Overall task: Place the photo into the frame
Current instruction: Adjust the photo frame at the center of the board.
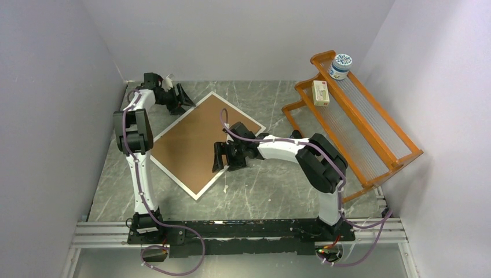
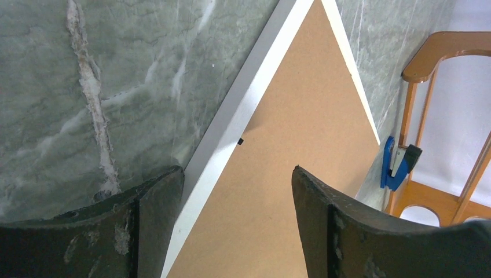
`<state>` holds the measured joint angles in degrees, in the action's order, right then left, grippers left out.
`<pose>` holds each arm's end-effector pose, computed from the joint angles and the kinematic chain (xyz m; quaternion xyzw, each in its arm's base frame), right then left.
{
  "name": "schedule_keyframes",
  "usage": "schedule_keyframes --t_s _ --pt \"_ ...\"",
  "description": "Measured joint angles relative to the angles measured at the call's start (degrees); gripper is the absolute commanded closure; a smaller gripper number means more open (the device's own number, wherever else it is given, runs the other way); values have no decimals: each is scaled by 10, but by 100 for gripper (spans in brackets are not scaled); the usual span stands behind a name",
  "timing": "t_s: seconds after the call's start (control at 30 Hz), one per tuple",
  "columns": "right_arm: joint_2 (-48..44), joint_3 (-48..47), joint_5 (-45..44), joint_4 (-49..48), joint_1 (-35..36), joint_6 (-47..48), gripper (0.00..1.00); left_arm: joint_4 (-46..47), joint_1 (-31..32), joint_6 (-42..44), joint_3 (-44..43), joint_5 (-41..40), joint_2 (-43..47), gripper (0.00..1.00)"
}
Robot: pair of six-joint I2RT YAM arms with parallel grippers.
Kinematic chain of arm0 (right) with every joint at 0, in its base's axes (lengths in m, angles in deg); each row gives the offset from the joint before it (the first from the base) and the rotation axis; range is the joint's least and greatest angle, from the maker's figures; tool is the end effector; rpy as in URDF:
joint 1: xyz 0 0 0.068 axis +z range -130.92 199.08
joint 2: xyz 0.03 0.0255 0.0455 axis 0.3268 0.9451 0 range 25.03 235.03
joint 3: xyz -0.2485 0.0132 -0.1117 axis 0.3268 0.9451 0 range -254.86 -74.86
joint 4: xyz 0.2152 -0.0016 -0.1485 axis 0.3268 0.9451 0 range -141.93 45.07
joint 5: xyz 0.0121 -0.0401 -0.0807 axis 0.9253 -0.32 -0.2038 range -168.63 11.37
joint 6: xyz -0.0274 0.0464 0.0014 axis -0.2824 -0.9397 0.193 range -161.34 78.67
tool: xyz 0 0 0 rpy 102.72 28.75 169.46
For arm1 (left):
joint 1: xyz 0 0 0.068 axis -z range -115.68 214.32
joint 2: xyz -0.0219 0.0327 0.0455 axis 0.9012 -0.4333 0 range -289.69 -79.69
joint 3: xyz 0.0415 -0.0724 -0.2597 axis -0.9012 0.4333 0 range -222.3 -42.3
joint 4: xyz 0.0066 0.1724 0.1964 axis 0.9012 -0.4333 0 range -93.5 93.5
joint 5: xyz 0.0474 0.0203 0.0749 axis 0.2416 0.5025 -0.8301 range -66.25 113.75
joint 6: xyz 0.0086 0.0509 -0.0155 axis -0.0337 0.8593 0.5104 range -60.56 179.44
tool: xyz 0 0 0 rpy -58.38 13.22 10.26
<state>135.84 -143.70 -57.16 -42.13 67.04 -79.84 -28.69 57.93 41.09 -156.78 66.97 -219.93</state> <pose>0.2597 0.3076 0.1569 -0.1373 0.9201 0.3485 0.1139 0.5221 0.0340 0.1452 -0.0921 0.8946 -0.3788 0.2184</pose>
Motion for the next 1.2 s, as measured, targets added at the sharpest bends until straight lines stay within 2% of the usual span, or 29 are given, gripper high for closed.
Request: schedule_keyframes --t_s 0.17,0.3,0.47,0.57,0.7,0.9,1.03,1.2 --pt "-11 -14 -22 31 -10 39 16 -54 2 -4 -62 -1 -27 21" --pt "-61 -17 -43 40 -40 76 17 -90 2 -7 -100 -12 -41 19" --pt "-100 -56 -65 42 -123 106 19 -111 -6 -15 -102 -36 -36 20" --pt "-85 -95 -85 47 -181 125 20 -143 -20 -30 -91 -97 -11 20" --pt "-16 -189 -112 94 -240 150 22 -164 -54 -56 23 -180 92 19" --pt "73 -282 -120 160 -257 178 22 -177 -103 -87 168 -280 289 19" --pt "101 -306 -102 193 -257 198 23 -166 -112 -102 271 -300 386 19" --pt "114 -308 -83 209 -254 217 24 -150 -111 -129 412 -294 427 19"
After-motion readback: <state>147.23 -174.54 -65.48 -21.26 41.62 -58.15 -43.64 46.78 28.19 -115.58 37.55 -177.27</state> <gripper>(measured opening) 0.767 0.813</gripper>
